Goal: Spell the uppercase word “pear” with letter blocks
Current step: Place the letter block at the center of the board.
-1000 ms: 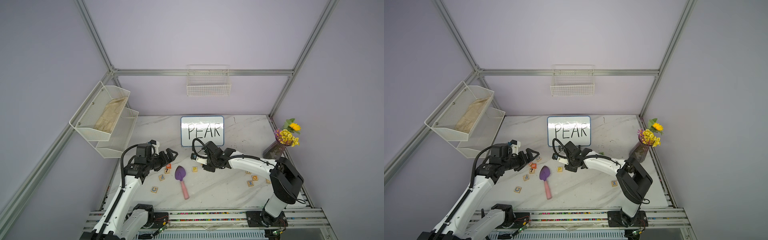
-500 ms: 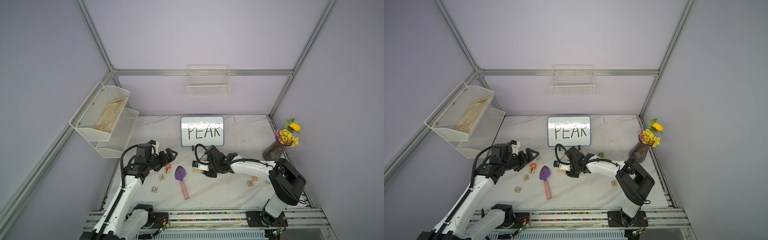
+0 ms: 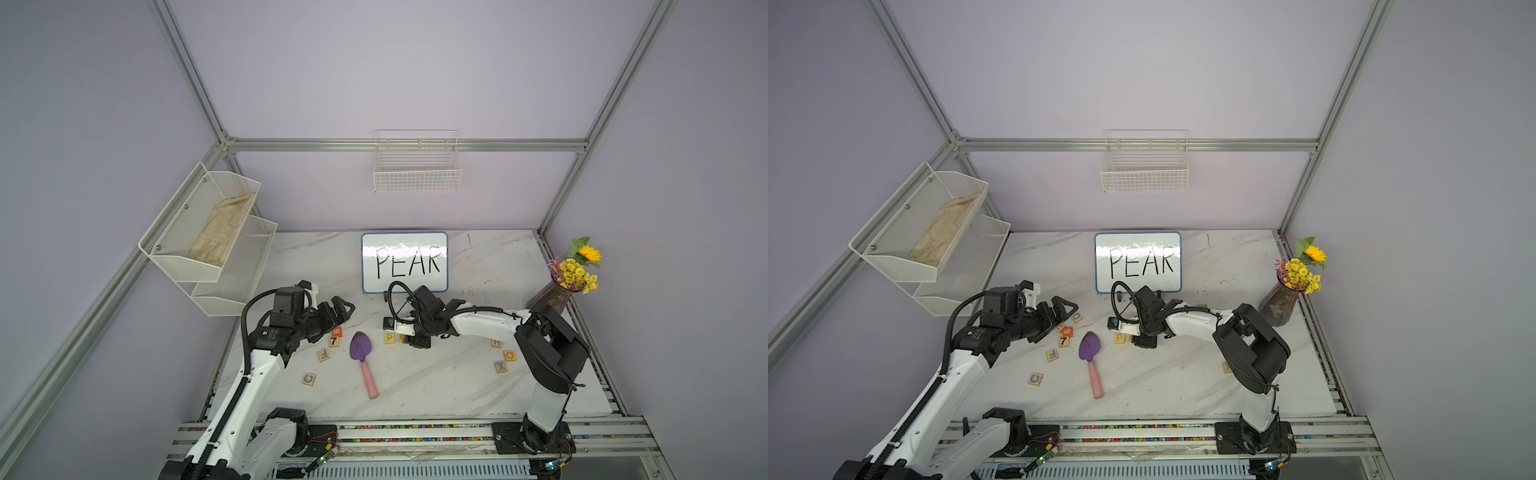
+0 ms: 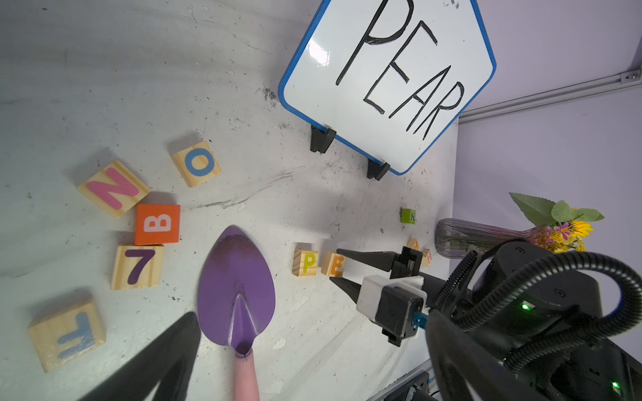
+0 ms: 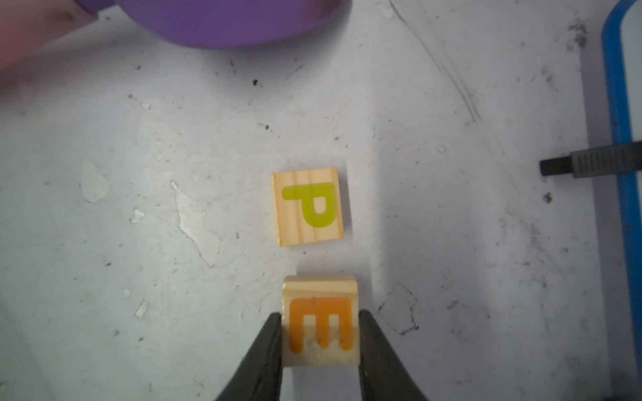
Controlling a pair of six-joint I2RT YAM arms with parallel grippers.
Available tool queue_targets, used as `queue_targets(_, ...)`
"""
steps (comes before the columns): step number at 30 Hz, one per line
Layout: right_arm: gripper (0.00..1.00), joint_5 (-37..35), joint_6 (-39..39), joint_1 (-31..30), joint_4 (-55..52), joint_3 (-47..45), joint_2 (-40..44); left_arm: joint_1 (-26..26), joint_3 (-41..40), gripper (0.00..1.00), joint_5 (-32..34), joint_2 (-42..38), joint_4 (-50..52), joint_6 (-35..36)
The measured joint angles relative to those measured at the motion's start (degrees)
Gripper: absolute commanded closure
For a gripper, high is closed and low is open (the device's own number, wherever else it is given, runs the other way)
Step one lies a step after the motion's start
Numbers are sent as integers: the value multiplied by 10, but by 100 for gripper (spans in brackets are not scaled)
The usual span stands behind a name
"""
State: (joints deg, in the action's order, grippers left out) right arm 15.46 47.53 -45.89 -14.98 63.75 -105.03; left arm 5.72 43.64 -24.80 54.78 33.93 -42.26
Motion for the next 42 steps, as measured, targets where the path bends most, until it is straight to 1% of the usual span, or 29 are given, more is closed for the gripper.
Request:
queue_targets(6,63,14,15,3,-5,21,-33,0,0,0,2,7,0,0)
queue_targets(17,63,26,32,8,-14,23,-33,0,0,0,12,-1,1,0)
queue_targets(42,63,35,31,9,-38,20,-28,0,0,0,15,-6,2,0)
